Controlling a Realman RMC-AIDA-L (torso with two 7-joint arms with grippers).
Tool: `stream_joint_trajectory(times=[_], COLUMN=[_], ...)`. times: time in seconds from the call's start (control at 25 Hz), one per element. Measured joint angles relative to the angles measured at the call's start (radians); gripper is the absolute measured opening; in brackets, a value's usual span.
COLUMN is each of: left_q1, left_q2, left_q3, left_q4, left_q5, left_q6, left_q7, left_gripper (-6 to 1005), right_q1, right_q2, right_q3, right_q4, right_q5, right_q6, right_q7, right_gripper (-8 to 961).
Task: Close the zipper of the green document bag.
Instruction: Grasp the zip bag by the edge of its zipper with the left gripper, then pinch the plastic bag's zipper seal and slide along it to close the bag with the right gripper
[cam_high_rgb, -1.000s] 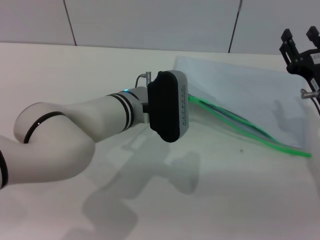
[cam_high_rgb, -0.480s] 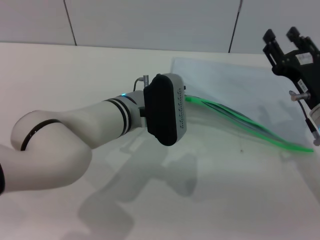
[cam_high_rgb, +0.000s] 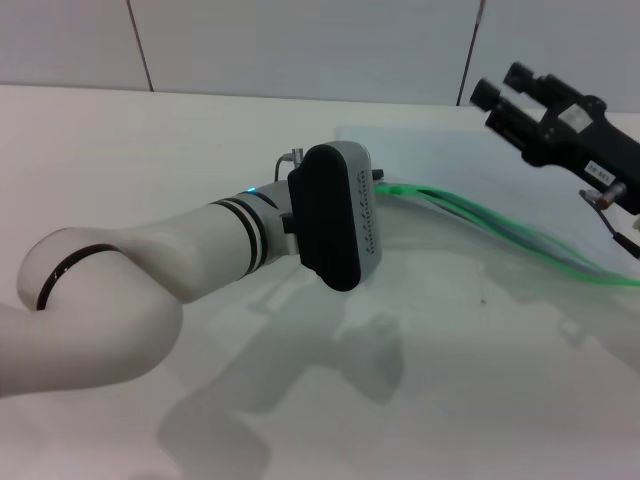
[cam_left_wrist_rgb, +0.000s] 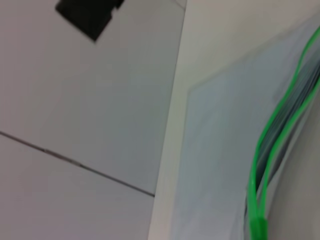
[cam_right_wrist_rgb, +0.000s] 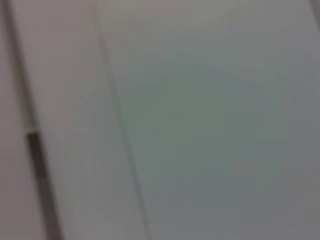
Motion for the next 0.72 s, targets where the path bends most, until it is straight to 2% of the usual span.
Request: stream_joint_trajectory(times=[0.12, 0.24, 0.44, 0.72], left_q1=[0.016, 0.036, 0.060, 0.076], left_q2=[0.001, 0.002, 0.004, 0.004], left_q3=[0.001, 0.001, -0.008, -0.011], left_q4=[0.039, 0.074, 0.128, 0.147], left_q5=[0.000, -0.005, -0.021, -0.024], left_q6=[0.008, 0.010, 0.020, 0.028], left_q7=[0.000, -0.001, -0.002, -0.002], left_gripper=[74, 66, 55, 55], right_q1=[0.071, 0.113, 0.149, 0.170], right_q2=[0.008, 0.013, 0.014, 0.027], right_q3=[-0.004, -0.011, -0.014, -0.014], right_q4=[0.134, 0.212, 0.264, 0.317], right_q5=[-0.072, -0.116, -0.182, -0.188], right_q6=[-0.096, -0.144, -0.169, -0.170], right_q7=[0.048, 0.059, -0.013, -0.123], right_gripper=[583, 581, 577, 571])
